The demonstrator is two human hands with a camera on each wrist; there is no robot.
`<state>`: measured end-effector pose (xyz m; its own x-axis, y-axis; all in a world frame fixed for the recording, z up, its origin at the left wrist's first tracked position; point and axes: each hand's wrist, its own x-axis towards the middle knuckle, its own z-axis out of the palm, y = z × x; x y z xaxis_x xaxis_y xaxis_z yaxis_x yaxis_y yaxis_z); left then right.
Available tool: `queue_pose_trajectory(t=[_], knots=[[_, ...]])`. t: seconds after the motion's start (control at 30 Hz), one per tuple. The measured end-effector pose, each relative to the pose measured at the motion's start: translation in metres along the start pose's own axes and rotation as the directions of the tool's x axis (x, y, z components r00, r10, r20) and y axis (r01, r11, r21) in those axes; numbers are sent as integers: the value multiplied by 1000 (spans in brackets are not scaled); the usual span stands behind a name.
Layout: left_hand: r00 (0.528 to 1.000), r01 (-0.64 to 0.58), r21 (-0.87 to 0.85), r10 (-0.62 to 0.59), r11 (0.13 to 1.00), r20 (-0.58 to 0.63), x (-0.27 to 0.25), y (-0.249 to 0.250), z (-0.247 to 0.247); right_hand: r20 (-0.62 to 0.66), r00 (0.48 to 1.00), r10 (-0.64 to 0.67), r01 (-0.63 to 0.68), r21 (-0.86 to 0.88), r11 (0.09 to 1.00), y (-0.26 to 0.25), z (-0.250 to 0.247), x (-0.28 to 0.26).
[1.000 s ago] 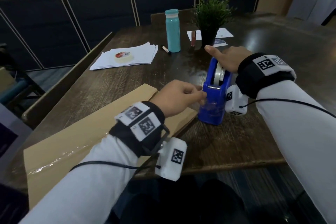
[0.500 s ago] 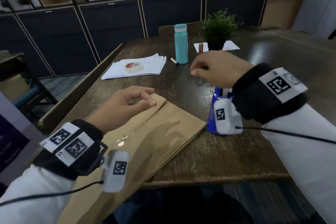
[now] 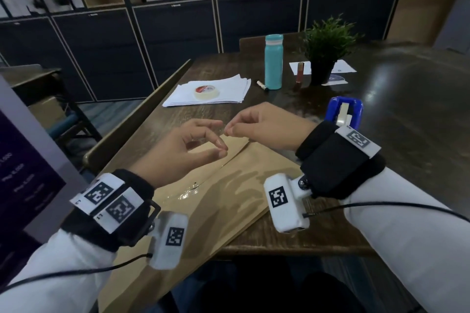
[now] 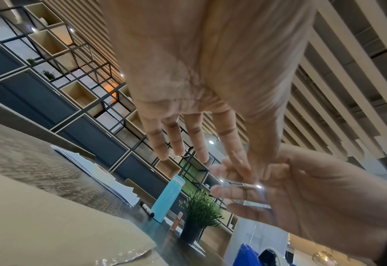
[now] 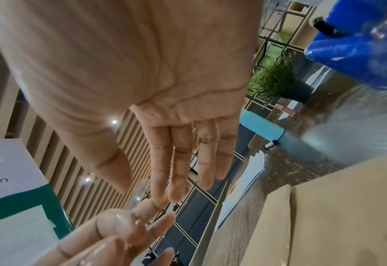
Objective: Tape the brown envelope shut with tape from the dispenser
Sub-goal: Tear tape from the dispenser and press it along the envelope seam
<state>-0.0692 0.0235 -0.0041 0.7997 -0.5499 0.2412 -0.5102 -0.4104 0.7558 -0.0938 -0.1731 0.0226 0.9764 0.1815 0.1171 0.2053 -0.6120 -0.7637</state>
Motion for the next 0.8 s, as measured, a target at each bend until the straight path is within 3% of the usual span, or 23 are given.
queue_pose_trajectory(t=[0.3,0.43,0.63,0.8], knots=[[1000,20,3,-20,1000,-9,-3,-4,-5,-153,979,-133,134,-4,991,-6,12,5],[999,40,10,-39,999,-22,-3,-8,-7,-214,950,-229,193,-177,965,-8,18,6],[997,72,45,-71,996,-32,4,-10,-8,-233,873,-428,296,-445,845,-3,25,7],[981,193,174,-196,966,-6,23,-18,-13,-366,848,-382,267,-328,906,2,20,7]])
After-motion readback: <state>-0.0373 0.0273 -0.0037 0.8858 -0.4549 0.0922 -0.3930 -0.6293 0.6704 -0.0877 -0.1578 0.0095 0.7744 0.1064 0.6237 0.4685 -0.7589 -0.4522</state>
